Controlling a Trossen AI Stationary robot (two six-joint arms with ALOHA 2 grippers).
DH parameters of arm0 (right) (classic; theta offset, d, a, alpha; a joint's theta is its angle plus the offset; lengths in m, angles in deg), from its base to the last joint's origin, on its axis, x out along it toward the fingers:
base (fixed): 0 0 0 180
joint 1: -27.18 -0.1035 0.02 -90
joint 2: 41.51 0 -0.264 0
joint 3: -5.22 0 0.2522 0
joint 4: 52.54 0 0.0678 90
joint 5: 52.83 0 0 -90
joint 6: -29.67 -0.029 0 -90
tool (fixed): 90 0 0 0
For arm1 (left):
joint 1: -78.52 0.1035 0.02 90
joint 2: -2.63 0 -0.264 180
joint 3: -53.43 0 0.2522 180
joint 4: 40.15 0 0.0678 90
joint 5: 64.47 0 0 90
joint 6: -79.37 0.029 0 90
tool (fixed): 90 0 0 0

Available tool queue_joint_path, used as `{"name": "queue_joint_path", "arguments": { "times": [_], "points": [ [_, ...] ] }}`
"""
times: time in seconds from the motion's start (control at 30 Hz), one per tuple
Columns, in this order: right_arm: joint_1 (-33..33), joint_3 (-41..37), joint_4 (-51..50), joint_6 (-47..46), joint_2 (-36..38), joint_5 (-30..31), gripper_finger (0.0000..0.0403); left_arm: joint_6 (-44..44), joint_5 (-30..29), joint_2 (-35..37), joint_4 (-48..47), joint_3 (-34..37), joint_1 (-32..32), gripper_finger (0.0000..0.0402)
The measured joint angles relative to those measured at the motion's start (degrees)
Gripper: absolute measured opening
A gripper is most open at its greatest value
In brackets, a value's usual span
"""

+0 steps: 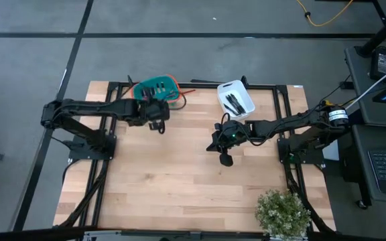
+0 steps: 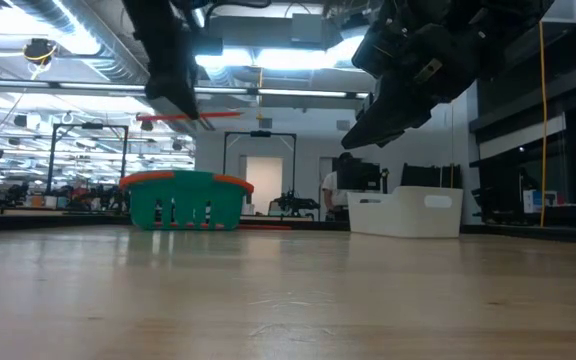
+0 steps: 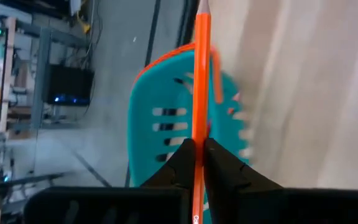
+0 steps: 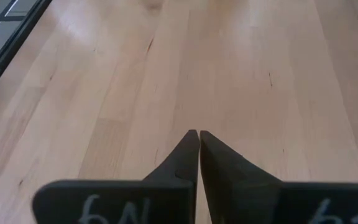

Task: Sort pens & pencils
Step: Put the orange pencil into the blue bin

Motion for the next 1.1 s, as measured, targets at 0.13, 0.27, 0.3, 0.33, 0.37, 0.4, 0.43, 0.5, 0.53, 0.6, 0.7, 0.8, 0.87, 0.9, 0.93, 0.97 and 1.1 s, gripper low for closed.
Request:
{"name": "queue_joint_path", "arguments": {
  "times": [0.13,0.27,0.3,0.33,0.37,0.4,0.43,0.5,0.53,0.6,0.7,0.8,0.87,0.9,0.93,0.97,1.1],
  "points": [
    [0.0,0.0,-0.2,-0.1,0.0,0.0,0.0018,1.4,0.0,0.0,-0.2,0.0,4.3,0.0016],
    [0.0,0.0,-0.2,0.0,0.0,0.0,0.0018,2.7,0.1,0.0,-0.2,0.0,7.8,0.0017],
    [0.0,0.0,-0.2,0.0,0.0,0.0,0.0018,3.2,0.1,0.0,-0.1,0.0,8.5,0.0017],
    [0.0,0.0,-0.1,0.0,0.0,0.0,0.0018,3.9,0.2,0.0,0.3,0.0,9.3,0.0017],
    [0.0,0.0,-0.2,0.0,0.0,0.0,0.0018,4.4,0.7,0.0,0.9,0.0,10.2,0.0017],
    [0.0,0.0,-0.2,0.0,0.0,0.0,0.0018,5.0,1.5,0.0,1.4,0.0,11.2,0.0017],
    [0.0,0.0,-0.1,0.0,0.0,0.0,0.0018,5.7,2.6,-0.1,2.0,0.0,12.1,0.0017],
    [0.0,0.0,-0.1,0.0,0.0,0.0,0.0018,7.0,4.6,-0.1,4.0,0.0,13.8,0.0017],
    [0.0,0.0,-0.1,0.0,0.0,0.0,0.0018,7.5,5.4,-0.1,4.9,0.0,14.5,0.0017],
    [0.0,0.0,-0.1,0.0,0.0,0.0,0.0018,9.0,6.2,-0.1,6.6,0.0,15.7,0.0017],
    [0.0,0.0,-0.1,0.0,0.0,0.0,0.0018,11.8,6.7,-0.1,7.8,0.0,17.5,0.0017],
    [0.0,0.0,-0.1,0.0,0.0,0.0,0.0018,14.4,12.8,-0.1,7.9,0.0,19.8,0.0015],
    [0.0,0.0,-0.1,0.0,0.0,0.0,0.0018,15.5,16.8,-0.1,7.9,0.0,21.4,0.0015],
    [0.0,0.0,-0.1,0.0,0.0,0.0,0.0018,16.0,18.0,-0.1,7.9,0.0,22.3,0.0015],
    [0.0,0.0,-0.1,0.0,0.0,0.0,0.0018,16.2,18.8,-0.1,7.9,0.0,23.3,0.0015],
    [0.0,0.0,-0.1,0.0,0.0,0.0,0.0018,16.3,19.8,-0.1,7.9,0.0,24.3,0.0016],
    [0.0,0.0,-0.1,-0.1,0.0,0.0,0.0018,16.9,28.9,-0.1,7.8,0.0,28.1,0.0016]
  ]
}}
